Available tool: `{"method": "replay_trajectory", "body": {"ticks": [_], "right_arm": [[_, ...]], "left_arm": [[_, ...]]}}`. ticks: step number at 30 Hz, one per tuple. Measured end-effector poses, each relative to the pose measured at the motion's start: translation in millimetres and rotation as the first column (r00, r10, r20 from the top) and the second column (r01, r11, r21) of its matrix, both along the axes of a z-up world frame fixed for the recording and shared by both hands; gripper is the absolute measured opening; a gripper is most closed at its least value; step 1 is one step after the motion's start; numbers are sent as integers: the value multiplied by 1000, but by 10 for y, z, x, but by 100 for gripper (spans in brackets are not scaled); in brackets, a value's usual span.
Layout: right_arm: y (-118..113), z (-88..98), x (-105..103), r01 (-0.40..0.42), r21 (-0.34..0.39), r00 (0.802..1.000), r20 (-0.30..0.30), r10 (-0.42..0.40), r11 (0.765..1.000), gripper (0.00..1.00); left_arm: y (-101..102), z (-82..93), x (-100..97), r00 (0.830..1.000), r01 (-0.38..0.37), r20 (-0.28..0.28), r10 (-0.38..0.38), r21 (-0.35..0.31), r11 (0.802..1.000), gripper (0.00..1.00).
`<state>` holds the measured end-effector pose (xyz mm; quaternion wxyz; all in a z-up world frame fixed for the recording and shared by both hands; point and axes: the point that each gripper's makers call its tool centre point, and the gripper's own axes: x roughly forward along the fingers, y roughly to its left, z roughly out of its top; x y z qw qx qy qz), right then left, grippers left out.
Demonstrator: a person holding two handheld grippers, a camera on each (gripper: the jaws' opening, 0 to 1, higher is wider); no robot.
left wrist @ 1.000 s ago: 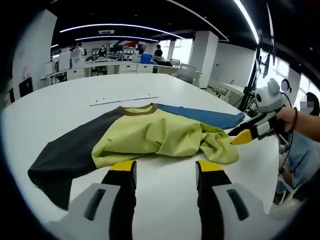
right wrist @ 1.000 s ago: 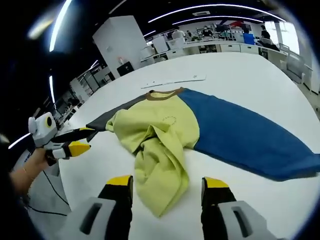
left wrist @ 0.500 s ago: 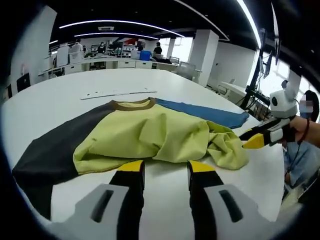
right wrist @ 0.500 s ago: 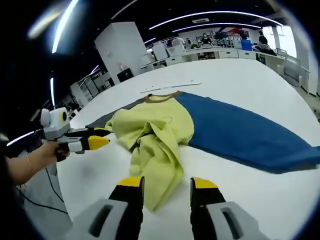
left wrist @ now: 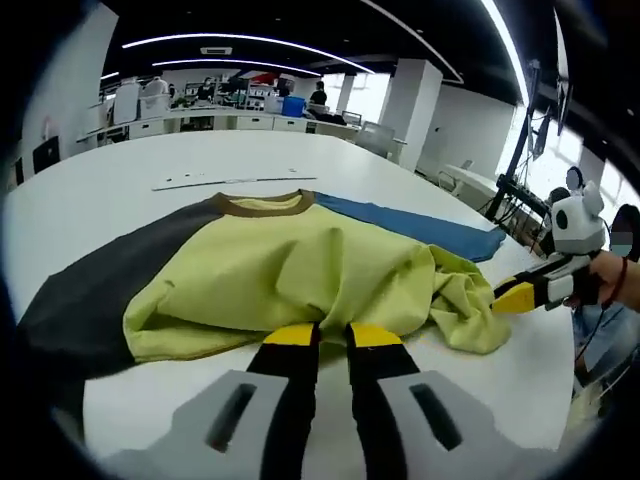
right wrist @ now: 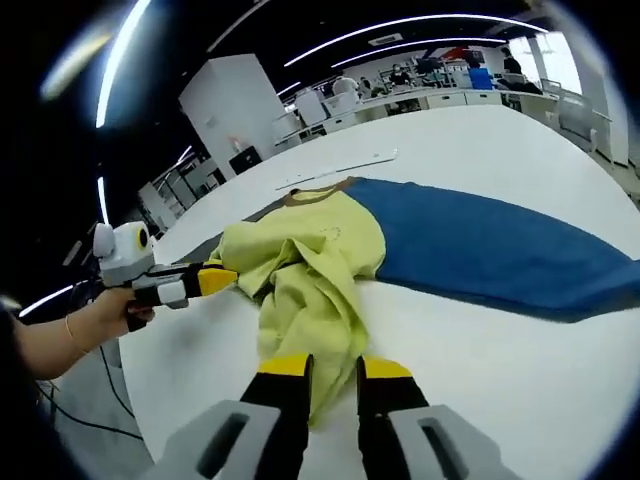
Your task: Fold the garment on the visible template until the final outline fits inside the template.
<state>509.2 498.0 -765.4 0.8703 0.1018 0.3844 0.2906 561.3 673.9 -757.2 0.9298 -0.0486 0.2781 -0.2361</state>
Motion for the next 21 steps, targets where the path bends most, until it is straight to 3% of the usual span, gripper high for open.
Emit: {"method": "replay_trajectory", "body": {"ticks": [8, 21], "right_arm": [[-42, 21, 49, 31, 18, 999, 9, -31, 999, 0], [-90, 381, 62, 15, 59, 996, 89, -20, 998, 0]], "left_arm": [[-13, 174, -66, 999, 13, 29, -13, -2, 1000, 1], [118, 555, -225, 997, 17, 80, -17, -7, 1000, 0]]}}
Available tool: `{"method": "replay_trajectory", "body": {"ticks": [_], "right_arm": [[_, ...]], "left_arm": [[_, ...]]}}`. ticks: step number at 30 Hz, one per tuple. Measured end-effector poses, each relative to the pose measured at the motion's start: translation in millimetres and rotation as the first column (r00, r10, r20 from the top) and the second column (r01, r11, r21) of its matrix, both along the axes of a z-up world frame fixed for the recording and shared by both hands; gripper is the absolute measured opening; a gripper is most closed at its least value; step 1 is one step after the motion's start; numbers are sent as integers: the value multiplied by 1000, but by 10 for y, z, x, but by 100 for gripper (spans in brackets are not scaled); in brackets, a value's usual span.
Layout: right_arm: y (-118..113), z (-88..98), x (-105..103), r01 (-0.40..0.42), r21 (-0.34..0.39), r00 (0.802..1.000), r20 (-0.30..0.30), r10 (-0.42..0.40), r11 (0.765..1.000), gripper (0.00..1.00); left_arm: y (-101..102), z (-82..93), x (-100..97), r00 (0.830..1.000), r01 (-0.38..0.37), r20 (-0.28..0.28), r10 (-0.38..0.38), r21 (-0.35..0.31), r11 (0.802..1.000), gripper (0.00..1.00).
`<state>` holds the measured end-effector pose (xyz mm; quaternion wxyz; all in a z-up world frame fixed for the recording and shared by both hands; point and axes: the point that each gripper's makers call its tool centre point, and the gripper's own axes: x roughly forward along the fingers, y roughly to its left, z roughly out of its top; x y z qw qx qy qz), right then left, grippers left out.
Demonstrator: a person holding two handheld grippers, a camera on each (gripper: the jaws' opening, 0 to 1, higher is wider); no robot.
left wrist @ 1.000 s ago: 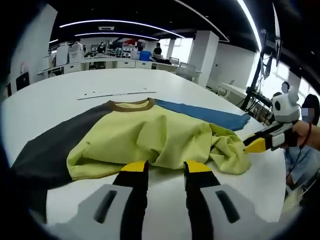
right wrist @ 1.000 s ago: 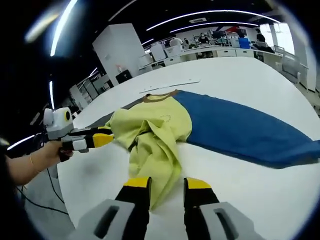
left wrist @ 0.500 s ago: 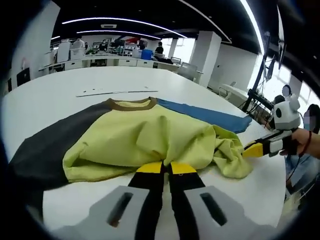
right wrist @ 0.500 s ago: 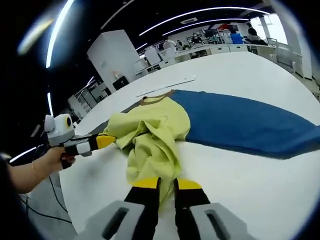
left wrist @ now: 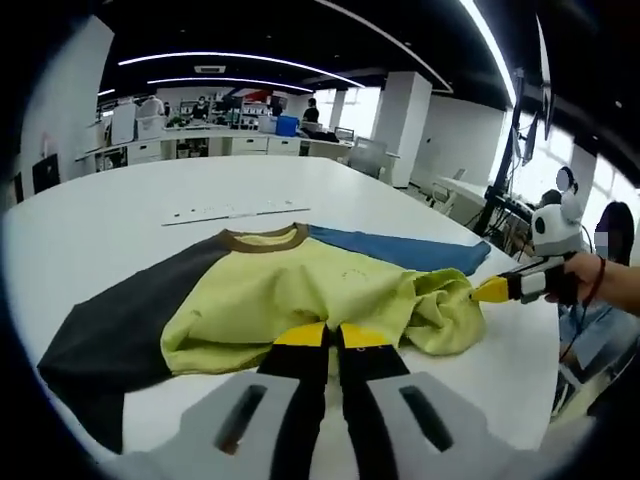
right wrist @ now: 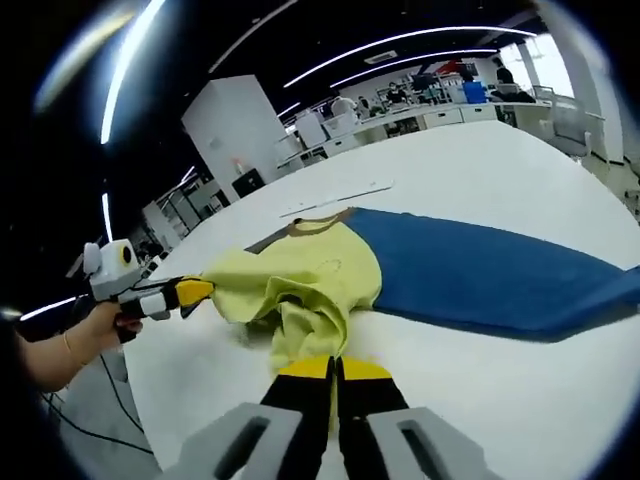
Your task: Fold the garment on the visible template until the final outline fits inside the template.
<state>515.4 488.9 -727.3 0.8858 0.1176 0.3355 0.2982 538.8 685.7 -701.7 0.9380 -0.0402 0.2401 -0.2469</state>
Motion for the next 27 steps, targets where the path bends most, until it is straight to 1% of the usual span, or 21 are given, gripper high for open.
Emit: {"method": "replay_trajectory", "body": {"ticks": [3, 9, 13, 15, 16, 17, 18, 23, 25, 26, 27], "right_arm": [[-2, 67, -15, -17, -12, 1000, 21, 17, 1000, 0], [25, 157, -90, -49, -14, 998, 40, 49, 999, 0], [67, 205, -177, -96, -25, 994, 51, 98, 995, 0], [83, 230, -217, -117, -29, 991, 58, 118, 993, 0], [97, 248, -250, -136, -31, 989, 61, 137, 990, 0], [100, 261, -267, -144, -30, 987, 64, 146, 989, 0], [108, 280, -292, -157, -31, 985, 70, 159, 987, 0], [155, 310, -422, -233, -56, 968, 82, 237, 971, 0], [180, 301, -498, -277, -83, 955, 82, 284, 957, 0], [199, 294, -545, -308, -105, 945, 85, 317, 946, 0], [211, 285, -574, -322, -115, 940, 82, 333, 940, 0]], "left_arm": [[58, 61, -56, 1000, -7, 3, 7, 4, 1000, 0], [156, 104, -195, 1000, -11, -9, 11, 8, 1000, 0], [236, 115, -295, 1000, -13, -21, 14, 25, 1000, 0], [274, 103, -359, 999, -12, -39, 13, 31, 999, 0], [307, 68, -416, 997, -15, -70, 19, 46, 999, 0], [322, 59, -446, 997, -12, -76, 17, 56, 998, 0], [333, 68, -476, 998, -8, -65, 12, 63, 998, 0], [387, 70, -640, 997, 2, -83, 4, 76, 997, 0], [401, 64, -700, 996, 11, -89, -3, 87, 996, 0], [414, 56, -741, 995, 18, -96, -8, 101, 995, 0], [428, 51, -765, 995, 19, -98, -8, 113, 993, 0]]}}
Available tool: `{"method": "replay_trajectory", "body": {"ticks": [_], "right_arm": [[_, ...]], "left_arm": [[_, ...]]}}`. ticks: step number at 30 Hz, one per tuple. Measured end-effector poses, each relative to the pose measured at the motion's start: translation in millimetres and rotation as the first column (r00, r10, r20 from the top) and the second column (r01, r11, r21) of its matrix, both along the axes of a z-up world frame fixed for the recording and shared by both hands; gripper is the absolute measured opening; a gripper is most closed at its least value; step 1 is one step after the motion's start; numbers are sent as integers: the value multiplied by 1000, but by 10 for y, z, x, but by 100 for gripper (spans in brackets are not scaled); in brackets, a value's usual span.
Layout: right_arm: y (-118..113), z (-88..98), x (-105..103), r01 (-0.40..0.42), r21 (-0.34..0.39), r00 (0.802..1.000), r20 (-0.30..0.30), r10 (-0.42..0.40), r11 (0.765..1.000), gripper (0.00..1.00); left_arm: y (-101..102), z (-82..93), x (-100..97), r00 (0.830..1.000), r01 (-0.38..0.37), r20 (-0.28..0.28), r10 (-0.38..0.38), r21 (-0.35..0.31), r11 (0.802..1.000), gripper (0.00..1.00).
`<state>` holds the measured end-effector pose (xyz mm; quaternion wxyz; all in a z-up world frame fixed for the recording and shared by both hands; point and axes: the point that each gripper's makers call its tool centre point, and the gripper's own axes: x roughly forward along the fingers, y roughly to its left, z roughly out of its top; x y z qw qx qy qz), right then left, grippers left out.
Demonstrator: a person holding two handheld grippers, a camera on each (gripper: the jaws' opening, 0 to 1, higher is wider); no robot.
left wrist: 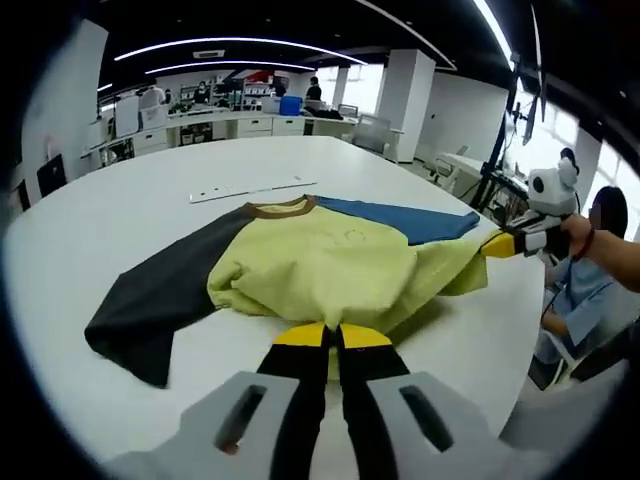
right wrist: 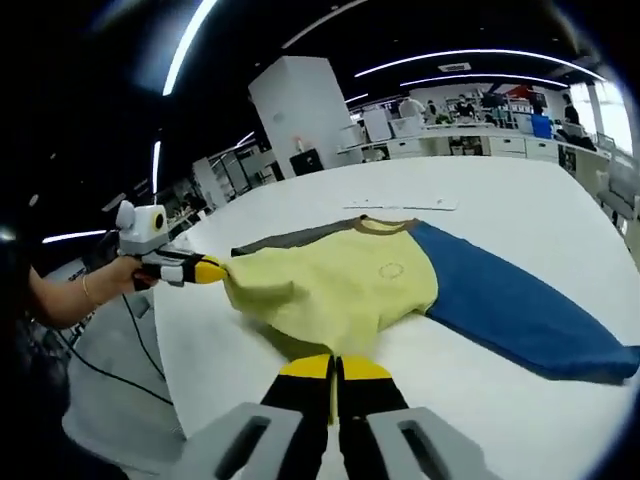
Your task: Fold the garment on the visible template until the final outline fits inside the template.
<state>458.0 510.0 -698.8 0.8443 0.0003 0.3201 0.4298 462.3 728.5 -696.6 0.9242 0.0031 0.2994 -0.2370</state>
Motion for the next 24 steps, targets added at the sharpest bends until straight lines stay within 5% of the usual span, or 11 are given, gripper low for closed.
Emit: {"method": "replay_trajectory", "body": {"ticks": [11, 24], "right_arm": [[327, -117, -354, -176, -40, 984, -15, 175, 984, 0], [758, -327, -538, -278, -58, 960, -41, 276, 959, 0]], "left_arm": [[86, -136, -302, 996, 72, -63, -63, 154, 985, 0], [-274, -248, -309, 989, 123, -92, -115, 90, 988, 1]]}}
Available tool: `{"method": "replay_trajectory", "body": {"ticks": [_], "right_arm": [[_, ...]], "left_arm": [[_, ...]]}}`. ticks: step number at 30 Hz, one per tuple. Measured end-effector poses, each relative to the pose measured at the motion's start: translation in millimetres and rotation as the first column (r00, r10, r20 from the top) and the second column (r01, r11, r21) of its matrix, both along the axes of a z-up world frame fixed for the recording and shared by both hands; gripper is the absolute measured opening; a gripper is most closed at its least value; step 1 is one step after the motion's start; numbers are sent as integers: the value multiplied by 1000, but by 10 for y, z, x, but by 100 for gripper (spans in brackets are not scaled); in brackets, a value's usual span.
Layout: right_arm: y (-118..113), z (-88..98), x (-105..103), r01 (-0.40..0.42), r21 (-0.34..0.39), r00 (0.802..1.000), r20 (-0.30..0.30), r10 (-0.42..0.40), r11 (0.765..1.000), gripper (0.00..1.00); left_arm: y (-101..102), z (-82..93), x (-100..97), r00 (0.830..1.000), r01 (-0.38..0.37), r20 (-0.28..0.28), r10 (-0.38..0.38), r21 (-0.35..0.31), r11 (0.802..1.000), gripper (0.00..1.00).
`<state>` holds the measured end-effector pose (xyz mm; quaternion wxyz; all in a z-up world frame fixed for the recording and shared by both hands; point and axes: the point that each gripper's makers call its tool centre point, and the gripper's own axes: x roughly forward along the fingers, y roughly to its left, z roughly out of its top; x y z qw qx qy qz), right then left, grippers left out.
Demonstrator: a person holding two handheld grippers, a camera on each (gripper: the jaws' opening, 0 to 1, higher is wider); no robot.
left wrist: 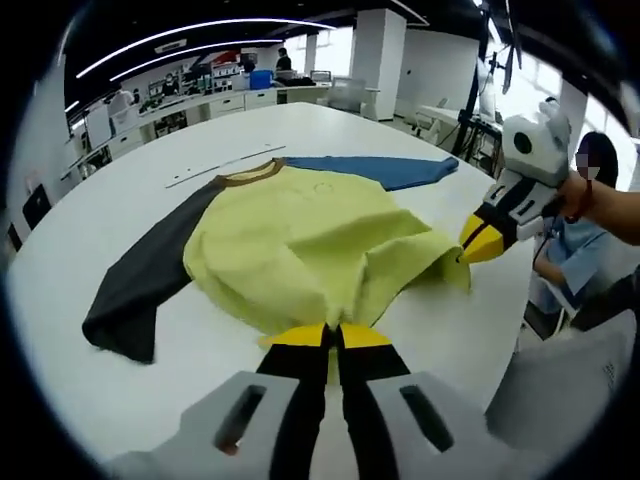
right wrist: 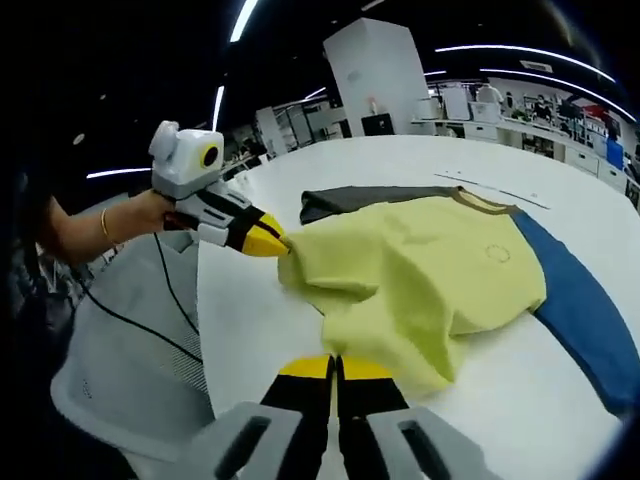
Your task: Fold the garment on the visible template until the final outline fits inside the template.
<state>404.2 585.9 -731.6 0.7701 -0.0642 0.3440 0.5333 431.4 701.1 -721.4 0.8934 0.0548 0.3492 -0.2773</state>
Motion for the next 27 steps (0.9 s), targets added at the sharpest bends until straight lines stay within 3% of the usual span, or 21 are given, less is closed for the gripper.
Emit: {"method": "replay_trajectory", "body": {"ticks": [4, 7, 10, 21, 27], "right_arm": [[80, -88, -27, -8, -13, 1000, -21, 8, 1000, 0], [72, -201, -27, -16, -78, 1000, -1, 16, 997, 0], [95, -249, -33, -11, -83, 1000, -7, 10, 996, 0], [10, -436, -75, 11, -154, 1000, -21, -15, 988, 0], [24, -416, -65, 46, -130, 998, -39, -51, 990, 0]], "left_arm": [[-101, -63, 59, 999, -16, -33, 14, -61, 998, 1], [-154, -105, 88, 999, -14, -36, 11, -69, 998, 1], [-217, -184, 111, 999, -11, -46, 7, -74, 997, 1], [-284, -370, 70, 998, -1, -58, -1, -41, 999, 1], [-296, -378, 53, 999, -2, -32, 1, -38, 999, 3]]}}
